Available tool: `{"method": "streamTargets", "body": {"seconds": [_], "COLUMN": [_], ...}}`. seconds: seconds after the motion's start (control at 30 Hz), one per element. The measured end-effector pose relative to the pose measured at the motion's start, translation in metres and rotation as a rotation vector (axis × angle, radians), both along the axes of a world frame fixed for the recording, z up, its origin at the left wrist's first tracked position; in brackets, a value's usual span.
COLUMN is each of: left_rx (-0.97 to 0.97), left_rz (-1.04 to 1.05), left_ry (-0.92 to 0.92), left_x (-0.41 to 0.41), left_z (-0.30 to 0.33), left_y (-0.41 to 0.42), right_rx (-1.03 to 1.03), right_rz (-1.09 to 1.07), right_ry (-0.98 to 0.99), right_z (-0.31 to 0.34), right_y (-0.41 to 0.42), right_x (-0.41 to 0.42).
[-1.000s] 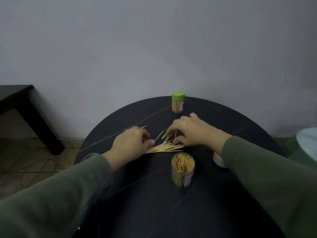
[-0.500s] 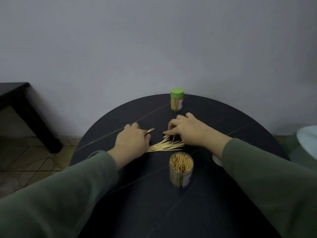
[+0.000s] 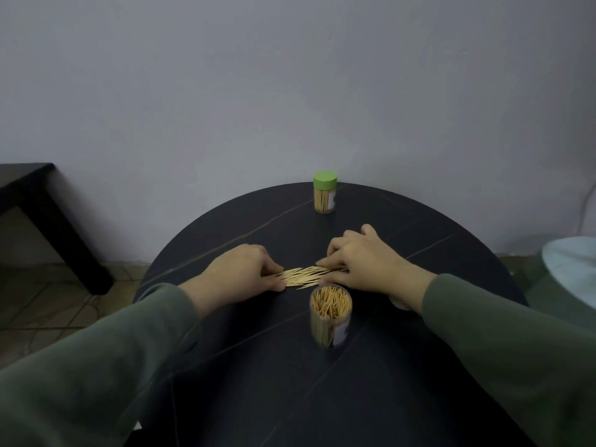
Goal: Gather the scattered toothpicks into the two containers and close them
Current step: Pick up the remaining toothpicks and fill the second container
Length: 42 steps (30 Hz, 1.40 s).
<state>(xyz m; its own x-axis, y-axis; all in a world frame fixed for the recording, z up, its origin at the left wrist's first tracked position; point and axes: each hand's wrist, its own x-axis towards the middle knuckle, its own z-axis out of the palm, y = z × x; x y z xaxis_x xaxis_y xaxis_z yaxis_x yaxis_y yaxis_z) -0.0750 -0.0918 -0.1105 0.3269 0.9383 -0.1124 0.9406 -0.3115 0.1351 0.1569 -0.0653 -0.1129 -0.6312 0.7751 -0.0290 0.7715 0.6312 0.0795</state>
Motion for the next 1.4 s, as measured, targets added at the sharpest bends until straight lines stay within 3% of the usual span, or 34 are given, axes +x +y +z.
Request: {"method": "streamTargets", "body": {"seconds": [0.2, 0.4, 0.83, 1.4], "left_rx": [0.063, 0.180, 0.198, 0.285], "left_rz": [-0.023, -0.023, -0.041, -0.061], "left_ry": [0.062, 0.130, 0.281, 0.200], "left_x": [0.009, 0.014, 0.030, 0.030], "left_z": [0.001, 0.002, -0.004, 0.000], "left_y": [-0.007, -0.015, -0.022, -0.022], "right_rx": [0.005, 0.065, 0.115, 0.126], "right_rz": [-0.049, -0.004, 0.009, 0.011], "right_ry": [0.069, -0.071, -0.132, -0.066], "right_z": [-0.001, 0.004, 0.001, 0.009], "right_y": [-0.007, -0.005, -0.011, -0.020], "right_x": [-0.010, -0.005, 0.004, 0.015]}}
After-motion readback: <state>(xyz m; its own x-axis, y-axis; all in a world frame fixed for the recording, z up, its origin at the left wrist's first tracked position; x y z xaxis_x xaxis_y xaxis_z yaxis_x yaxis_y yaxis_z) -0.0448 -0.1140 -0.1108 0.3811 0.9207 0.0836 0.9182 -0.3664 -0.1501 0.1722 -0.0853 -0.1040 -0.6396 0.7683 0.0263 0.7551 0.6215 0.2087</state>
